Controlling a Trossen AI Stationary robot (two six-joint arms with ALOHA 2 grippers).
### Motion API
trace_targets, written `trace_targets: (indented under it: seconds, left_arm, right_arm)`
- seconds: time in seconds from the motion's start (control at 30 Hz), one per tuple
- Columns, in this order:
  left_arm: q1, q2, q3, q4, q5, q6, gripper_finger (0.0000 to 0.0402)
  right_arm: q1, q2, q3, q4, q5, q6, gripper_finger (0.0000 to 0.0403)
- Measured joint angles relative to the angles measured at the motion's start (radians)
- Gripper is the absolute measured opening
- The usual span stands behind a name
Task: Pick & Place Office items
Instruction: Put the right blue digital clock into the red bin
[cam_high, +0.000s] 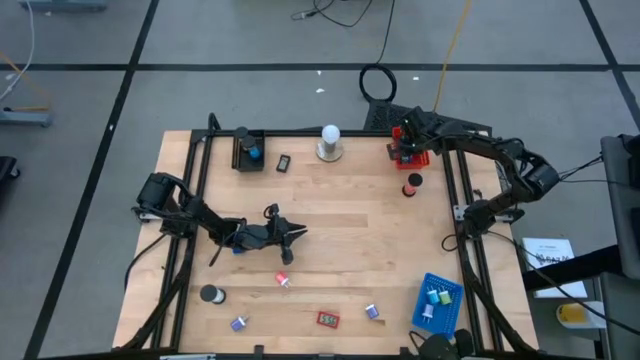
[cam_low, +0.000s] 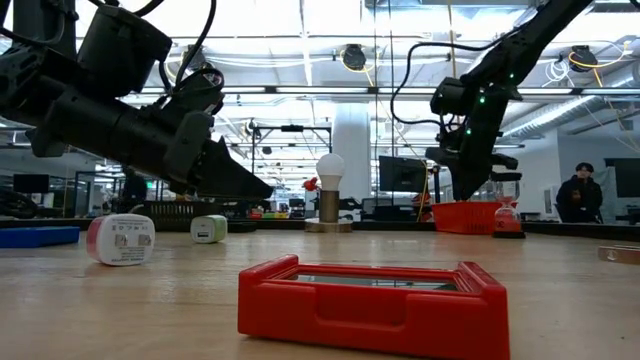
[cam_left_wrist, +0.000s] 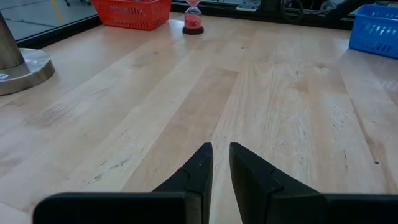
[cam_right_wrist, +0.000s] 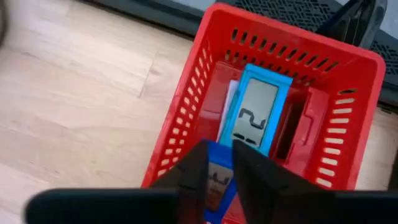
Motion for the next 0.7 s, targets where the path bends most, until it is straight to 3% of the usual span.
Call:
trace_targets:
  seconds: [0.2, 0.5, 0.7]
  left_arm:
    - [0.000, 0.000, 0.000, -0.001, 0.000, -0.002, 0.0062]
    - [0.000, 0.000, 0.000, -0.001, 0.000, -0.002, 0.0062]
    - [0.000, 0.000, 0.000, -0.001, 0.000, -0.002, 0.0062]
  right_arm:
    - [0.002, 0.024, 0.000, -0.061, -0.024, -0.018, 0.0008]
    - [0.005, 0.005, 0.000, -0.070, -0.096, -0.056, 0.0004]
    - [0.001, 0.006, 0.000, 0.004, 0.009, -0.053, 0.0015]
